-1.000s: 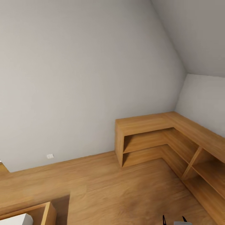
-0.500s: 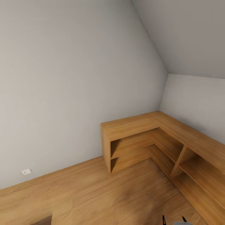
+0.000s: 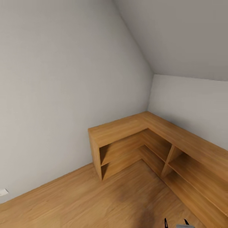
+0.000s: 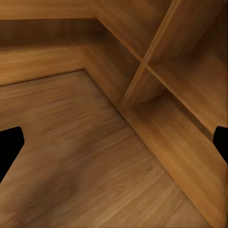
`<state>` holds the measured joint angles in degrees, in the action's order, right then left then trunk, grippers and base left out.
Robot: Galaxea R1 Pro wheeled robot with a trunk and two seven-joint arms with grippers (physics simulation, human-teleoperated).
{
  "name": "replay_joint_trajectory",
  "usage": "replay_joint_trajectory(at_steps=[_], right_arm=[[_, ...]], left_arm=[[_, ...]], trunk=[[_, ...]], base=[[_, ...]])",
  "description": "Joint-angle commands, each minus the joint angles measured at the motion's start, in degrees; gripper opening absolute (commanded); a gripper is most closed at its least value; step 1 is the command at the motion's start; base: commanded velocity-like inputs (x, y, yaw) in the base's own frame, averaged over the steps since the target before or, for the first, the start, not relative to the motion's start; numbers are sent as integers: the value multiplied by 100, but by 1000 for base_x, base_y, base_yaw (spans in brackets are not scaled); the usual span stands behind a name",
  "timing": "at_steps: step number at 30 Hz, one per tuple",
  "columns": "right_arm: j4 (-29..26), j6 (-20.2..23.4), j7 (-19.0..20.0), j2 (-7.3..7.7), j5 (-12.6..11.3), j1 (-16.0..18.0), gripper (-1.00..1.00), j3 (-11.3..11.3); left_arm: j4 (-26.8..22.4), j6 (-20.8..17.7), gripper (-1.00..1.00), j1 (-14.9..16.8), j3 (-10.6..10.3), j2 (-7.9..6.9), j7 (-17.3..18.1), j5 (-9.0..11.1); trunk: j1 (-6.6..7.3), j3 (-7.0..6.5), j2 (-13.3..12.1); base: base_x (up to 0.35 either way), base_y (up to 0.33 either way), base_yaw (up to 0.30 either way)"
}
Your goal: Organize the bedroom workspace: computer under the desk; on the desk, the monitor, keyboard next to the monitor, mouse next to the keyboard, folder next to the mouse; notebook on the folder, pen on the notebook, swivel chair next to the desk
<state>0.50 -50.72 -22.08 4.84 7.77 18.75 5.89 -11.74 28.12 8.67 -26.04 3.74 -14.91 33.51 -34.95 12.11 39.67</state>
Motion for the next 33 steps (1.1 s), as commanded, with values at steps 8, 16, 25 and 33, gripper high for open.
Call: replay_joint_trajectory(at_steps=[8, 16, 25, 33], right_arm=[[16, -10, -60, -27, 44, 6, 100, 44], [22, -8, -60, -90, 52, 6, 100, 39], [12, 14, -60, -88, 50, 6, 100, 43], [3, 18, -60, -81, 51, 6, 100, 44]], left_arm=[[-3, -79, 100, 3, -34, -43, -49, 9], [-10, -135, 100, 3, -31, -56, -58, 6], [-74, -781, 100, 3, -31, -48, -17, -31], [-214, -913, 100, 3, -50, -47, 5, -50]], trunk=[[-4, -5, 6], [-4, -43, 6], [-4, -90, 6], [-4, -132, 6]], base=[[323, 0, -269], [331, 0, -254], [331, 0, -250], [129, 0, -250]])
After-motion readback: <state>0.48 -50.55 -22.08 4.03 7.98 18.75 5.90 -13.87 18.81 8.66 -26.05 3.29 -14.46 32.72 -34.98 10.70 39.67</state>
